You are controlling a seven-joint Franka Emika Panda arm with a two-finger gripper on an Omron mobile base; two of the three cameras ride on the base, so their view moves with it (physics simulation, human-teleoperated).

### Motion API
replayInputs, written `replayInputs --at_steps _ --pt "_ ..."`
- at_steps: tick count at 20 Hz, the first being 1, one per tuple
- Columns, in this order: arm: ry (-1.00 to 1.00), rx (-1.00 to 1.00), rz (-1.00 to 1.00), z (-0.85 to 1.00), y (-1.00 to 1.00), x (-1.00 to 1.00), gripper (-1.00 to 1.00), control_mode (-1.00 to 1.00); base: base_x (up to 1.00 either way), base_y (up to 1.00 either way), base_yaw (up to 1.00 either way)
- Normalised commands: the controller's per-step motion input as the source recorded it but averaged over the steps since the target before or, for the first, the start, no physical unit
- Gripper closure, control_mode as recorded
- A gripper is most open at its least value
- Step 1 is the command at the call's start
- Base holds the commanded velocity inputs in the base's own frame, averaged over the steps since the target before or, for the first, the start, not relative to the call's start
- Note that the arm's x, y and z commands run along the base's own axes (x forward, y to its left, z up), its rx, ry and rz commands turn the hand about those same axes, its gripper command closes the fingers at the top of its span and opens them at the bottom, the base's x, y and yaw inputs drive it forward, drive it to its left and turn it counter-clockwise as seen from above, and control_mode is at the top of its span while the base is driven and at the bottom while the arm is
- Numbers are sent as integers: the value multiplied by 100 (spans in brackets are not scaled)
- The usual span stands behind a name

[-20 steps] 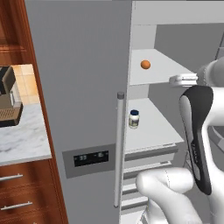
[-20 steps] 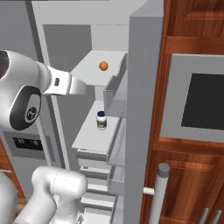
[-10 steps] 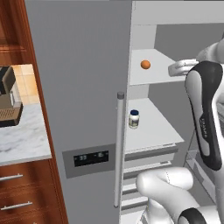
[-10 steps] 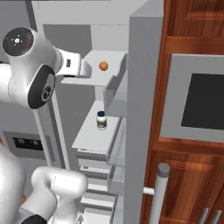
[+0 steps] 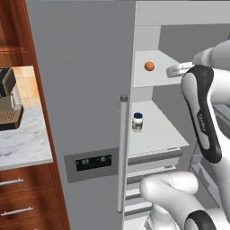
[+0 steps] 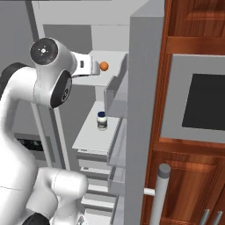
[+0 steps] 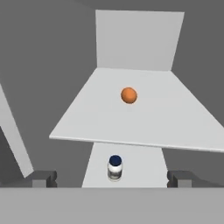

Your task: Pick the egg and butter from the fridge and place them by the bowl for mixing.

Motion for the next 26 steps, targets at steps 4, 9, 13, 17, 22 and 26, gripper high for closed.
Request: replayInputs --at_steps 4,9,13,17,22,26 --pt "18 0 0 1 -4 72 -100 -100 0 0 0" --pt "7 0 5 -12 0 53 -100 -100 0 0 0" --pt "0 0 8 -24 0 44 -100 -100 0 0 0" --pt "0 0 6 -16 -3 52 -100 -100 0 0 0" --pt "4 0 3 -1 -6 62 -100 -100 0 0 0" --pt "6 0 0 -9 -4 56 -100 -100 0 0 0"
